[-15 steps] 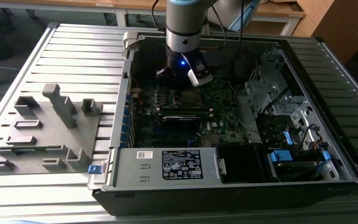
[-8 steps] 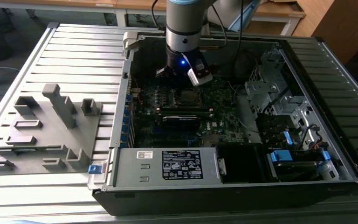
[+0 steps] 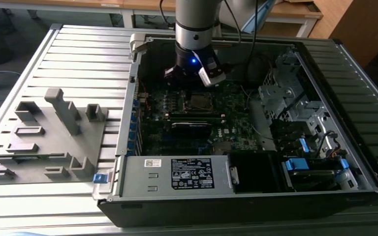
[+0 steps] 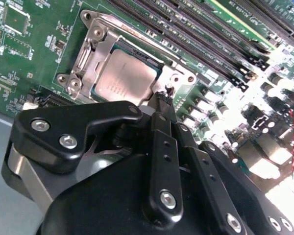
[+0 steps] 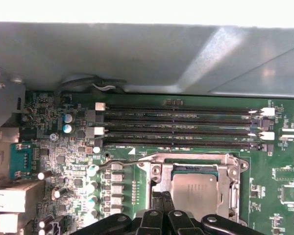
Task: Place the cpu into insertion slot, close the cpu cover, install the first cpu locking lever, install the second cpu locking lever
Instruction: 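Close the cpu cover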
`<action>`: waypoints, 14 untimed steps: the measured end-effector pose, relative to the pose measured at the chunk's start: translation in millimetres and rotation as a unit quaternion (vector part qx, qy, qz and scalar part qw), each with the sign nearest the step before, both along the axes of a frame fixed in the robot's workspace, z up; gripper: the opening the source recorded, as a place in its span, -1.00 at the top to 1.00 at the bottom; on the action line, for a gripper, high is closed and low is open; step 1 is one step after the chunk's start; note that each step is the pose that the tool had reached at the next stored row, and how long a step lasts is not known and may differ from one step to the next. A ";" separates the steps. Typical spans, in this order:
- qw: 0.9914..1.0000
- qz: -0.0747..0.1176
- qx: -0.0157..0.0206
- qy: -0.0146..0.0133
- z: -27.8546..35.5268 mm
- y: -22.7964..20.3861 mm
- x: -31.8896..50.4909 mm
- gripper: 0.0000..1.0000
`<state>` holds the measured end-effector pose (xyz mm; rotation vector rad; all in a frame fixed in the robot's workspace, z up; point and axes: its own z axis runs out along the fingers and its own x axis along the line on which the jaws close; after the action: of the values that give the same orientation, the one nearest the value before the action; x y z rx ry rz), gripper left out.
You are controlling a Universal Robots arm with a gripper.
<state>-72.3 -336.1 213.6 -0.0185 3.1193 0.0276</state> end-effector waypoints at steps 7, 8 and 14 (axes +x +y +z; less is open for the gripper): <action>1.000 0.000 0.000 0.000 0.3 0.0 5.3 0.79; 1.000 0.000 0.000 0.000 0.3 0.0 8.9 0.79; 1.000 0.000 0.000 0.000 0.1 -0.1 22.1 0.79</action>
<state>-50.2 -336.1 213.8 -0.0184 3.1188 0.0277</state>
